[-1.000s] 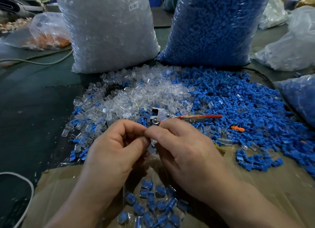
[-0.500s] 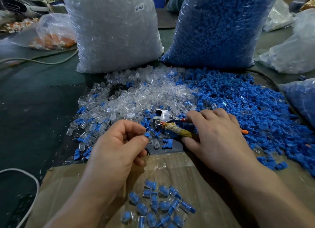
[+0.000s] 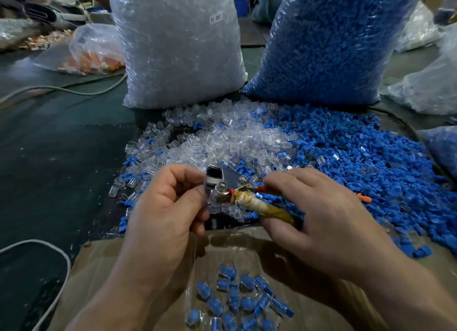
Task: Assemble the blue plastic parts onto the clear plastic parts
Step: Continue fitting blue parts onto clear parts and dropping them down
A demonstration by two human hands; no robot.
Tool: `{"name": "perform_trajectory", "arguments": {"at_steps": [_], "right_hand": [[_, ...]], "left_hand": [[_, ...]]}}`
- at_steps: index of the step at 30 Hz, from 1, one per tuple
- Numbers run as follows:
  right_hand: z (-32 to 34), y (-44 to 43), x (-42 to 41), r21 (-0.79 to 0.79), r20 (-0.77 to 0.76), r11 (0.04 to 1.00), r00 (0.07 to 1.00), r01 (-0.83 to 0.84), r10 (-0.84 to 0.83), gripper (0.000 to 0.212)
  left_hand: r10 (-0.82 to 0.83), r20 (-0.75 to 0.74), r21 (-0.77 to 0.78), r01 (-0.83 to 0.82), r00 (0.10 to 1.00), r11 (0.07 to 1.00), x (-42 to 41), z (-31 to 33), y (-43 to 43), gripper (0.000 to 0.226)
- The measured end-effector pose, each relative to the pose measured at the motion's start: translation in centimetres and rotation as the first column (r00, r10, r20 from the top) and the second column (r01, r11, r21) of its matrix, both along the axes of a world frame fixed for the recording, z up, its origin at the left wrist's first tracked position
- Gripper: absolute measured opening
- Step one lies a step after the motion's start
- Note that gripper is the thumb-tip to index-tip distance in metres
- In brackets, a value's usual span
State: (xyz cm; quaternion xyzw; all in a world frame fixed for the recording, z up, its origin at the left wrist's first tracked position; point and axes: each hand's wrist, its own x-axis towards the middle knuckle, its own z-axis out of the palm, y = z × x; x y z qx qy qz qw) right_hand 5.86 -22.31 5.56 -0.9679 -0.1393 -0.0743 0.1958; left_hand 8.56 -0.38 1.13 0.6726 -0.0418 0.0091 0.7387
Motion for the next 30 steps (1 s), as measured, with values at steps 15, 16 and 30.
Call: {"name": "perform_trajectory", "arguments": {"at_steps": [15, 16, 30], "right_hand": [[-0.2, -0.6, 0.5, -0.042, -0.034, 0.998, 0.998, -0.057, 0.055, 0.052], [-0.1, -0.6, 0.6, -0.036, -0.032, 0.998, 0.998, -0.055, 0.054, 0.050], [-0.7, -1.2, 1.2, -0.150, 0.042, 0.965, 0.977, 0.214, -0.210, 0.066]], "left_hand": [[-0.008, 0.095, 0.120, -0.004, 0.995, 0.993, -0.3, 1.1, -0.2, 0.038], [-0.004, 0.090, 0.117, -0.007, 0.996, 0.993, -0.3, 1.1, -0.2, 0.039], [0.088, -0.032, 0.185, -0.081, 0.996, 0.979, 0.0, 1.8, 0.0, 0.036]]}}
